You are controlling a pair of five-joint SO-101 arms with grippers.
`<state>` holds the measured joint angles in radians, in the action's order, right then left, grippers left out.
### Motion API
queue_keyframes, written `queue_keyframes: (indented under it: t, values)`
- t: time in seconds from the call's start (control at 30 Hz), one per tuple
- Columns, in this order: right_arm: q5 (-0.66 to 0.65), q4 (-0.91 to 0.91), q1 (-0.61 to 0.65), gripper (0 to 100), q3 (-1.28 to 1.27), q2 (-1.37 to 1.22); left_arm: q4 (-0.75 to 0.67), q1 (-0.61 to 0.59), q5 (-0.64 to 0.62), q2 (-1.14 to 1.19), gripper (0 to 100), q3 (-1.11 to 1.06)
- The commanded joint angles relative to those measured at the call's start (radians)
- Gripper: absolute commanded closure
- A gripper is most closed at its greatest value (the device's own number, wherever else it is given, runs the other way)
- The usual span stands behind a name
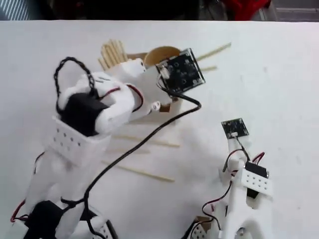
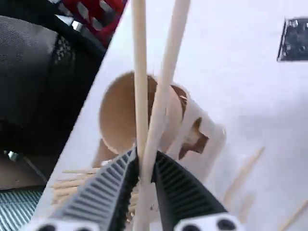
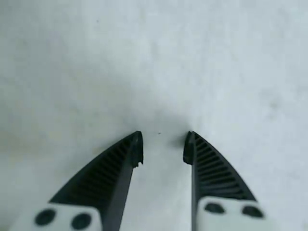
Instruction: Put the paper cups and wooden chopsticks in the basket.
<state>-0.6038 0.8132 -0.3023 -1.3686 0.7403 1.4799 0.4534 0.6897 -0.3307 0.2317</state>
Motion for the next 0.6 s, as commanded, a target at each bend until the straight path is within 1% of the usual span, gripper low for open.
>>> queue_keyframes:
  t: [0.0,0.07,0.2,0.3,0.43,0.57]
  values:
    - [-0.005,-0.018,-0.002,84.3,-0.002,0.010,-0.017,0.002,-0.086,-0.038,98,0.184]
    - [-0.005,-0.018,-0.002,84.3,-0.002,0.010,-0.080,-0.004,-0.132,-0.038,98,0.207]
    - [-0.005,-0.018,-0.002,84.3,-0.002,0.010,-0.224,-0.062,-0.245,-0.024,98,0.195]
    - [-0.005,-0.018,-0.002,84.3,-0.002,0.010,-0.315,-0.110,-0.308,0.024,98,0.161]
    - [-0.006,-0.018,-0.002,84.3,-0.002,0.010,-0.402,-0.171,-0.439,0.068,98,0.106]
    - [-0.008,-0.018,-0.002,84.3,-0.002,0.010,-0.454,-0.200,-0.614,0.077,98,0.025]
